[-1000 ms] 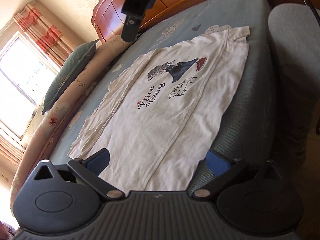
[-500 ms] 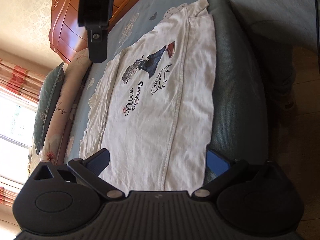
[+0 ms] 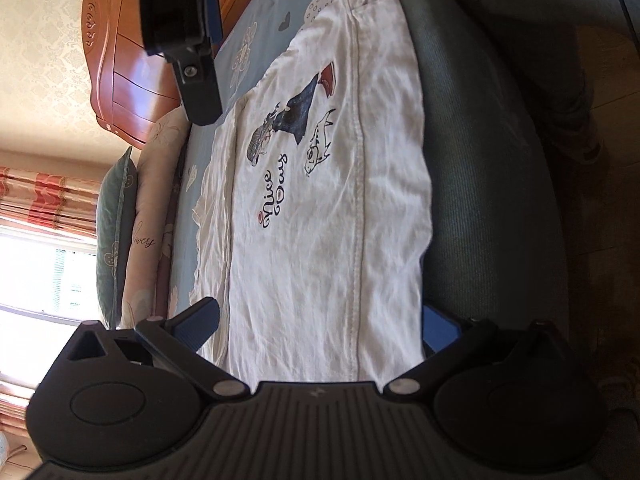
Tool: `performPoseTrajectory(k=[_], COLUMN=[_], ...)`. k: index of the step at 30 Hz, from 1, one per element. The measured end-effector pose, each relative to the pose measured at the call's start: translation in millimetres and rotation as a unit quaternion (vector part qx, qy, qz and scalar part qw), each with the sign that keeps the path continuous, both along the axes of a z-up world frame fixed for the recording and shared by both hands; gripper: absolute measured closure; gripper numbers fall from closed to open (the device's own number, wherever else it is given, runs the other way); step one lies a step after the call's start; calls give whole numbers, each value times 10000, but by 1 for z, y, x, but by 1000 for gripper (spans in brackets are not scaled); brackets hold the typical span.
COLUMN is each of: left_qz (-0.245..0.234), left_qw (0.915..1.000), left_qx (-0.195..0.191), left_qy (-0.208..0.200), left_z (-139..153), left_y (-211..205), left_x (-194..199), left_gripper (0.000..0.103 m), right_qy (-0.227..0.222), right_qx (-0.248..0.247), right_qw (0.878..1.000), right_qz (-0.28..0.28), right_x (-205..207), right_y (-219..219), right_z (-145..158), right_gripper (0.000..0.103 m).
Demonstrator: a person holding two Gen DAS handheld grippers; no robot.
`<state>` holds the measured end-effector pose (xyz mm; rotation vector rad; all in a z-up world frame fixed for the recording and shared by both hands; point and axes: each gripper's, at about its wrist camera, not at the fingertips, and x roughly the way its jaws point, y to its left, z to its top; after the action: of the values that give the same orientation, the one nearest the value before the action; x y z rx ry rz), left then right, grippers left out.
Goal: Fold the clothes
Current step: 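Roll both grippers and grasp the shirt hem with both grippers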
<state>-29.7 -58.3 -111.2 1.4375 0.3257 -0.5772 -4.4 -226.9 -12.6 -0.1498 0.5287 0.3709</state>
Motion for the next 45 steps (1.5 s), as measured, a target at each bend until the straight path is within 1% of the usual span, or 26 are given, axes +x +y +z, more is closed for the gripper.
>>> performPoseTrajectory(k=[2,4,5,9,11,15,18,20,22,26,29,31,33,37,41,43,45], left_qz=[45,63,106,428,536,611,625,651,682,702,721,761,797,796,750,796,894], left_qw=[10000,9998,9995,9964,9944,9925,9920,9912,9901,9888,9877,9859,9845,9820,9794,9803,9810], left_qx=[-49,-156,-249,-736,-905,-1057,-1100,-1151,-1224,-1316,-1383,-1473,-1531,-1661,-1791,-1731,-1652], left_qy=[20,-106,-133,28,87,62,41,38,55,69,140,243,322,430,546,517,481], left_z=[1,4,6,21,25,30,31,32,33,35,33,32,30,25,21,18,16], left_y=[-1,-2,-3,4,7,11,13,15,16,21,26,29,28,19,5,3,5], left_x=[3,5,7,19,22,23,22,20,19,16,17,17,19,22,25,27,30], left_gripper=[0,0,0,0,0,0,0,0,0,0,0,0,0,0,0,3,12], right_qy=[80,142,164,197,227,244,180,117,104,37,-201,-418,-573,-757,-771,-763,-742], right_qx=[85,157,189,185,149,-45,-421,-772,-1157,-1854,-2212,-2557,-2780,-2958,-2905,-2844,-2787], right_qw=[9999,9998,9997,9996,9991,9928,9848,9799,9762,9710,9675,9601,9528,9456,9477,9498,9517], right_qz=[-45,-71,-59,123,340,1171,1678,1838,1833,1510,1210,1053,1077,1123,1074,1058,1054], right_x=[2,4,4,0,-2,-14,-24,-28,-29,-24,-25,-27,-29,-29,-24,-23,-23], right_y=[-2,-3,-3,0,3,20,41,57,71,86,85,84,83,86,87,84,80], right_z=[-2,-3,-4,-6,-9,-16,-26,-36,-49,-73,-77,-78,-78,-75,-70,-67,-66], right_gripper=[0,0,0,0,0,0,0,1,5,9,9,8,8,9,9,9,9])
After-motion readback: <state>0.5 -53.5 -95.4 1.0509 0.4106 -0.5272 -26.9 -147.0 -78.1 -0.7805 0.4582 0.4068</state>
